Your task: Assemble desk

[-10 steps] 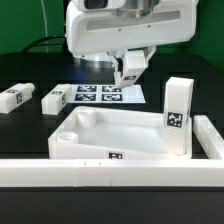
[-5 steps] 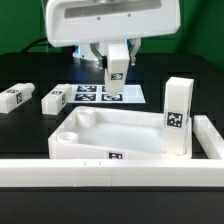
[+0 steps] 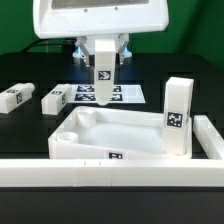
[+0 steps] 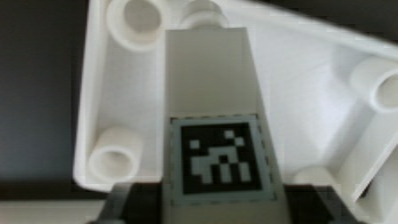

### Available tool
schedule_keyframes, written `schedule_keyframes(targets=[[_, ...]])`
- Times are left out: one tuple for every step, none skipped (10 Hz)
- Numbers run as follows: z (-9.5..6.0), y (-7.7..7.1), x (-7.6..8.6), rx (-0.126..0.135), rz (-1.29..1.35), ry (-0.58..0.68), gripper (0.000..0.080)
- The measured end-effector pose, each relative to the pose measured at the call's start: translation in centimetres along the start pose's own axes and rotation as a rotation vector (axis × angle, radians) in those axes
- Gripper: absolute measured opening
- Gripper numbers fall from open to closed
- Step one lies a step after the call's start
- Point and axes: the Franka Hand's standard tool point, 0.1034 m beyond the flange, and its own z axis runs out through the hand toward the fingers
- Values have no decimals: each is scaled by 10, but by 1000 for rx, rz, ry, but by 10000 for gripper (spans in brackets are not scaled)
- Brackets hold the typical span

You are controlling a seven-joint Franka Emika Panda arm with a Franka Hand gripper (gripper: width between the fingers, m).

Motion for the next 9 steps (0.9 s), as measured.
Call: schedule_keyframes(targets=[[0, 3, -2, -12, -3, 20, 291], [-6, 5, 2, 2, 8, 4, 291], [-16, 6, 7, 33, 37, -36, 291], [-19, 8, 12, 39, 45, -39, 291], [-17, 7, 10, 39, 43, -42, 291], [-16, 7, 10, 39, 43, -43, 291], [-16, 7, 10, 39, 43, -43, 291], [-16, 10, 10, 48, 36, -47, 291], [-15, 20, 13, 88, 80, -50, 291]])
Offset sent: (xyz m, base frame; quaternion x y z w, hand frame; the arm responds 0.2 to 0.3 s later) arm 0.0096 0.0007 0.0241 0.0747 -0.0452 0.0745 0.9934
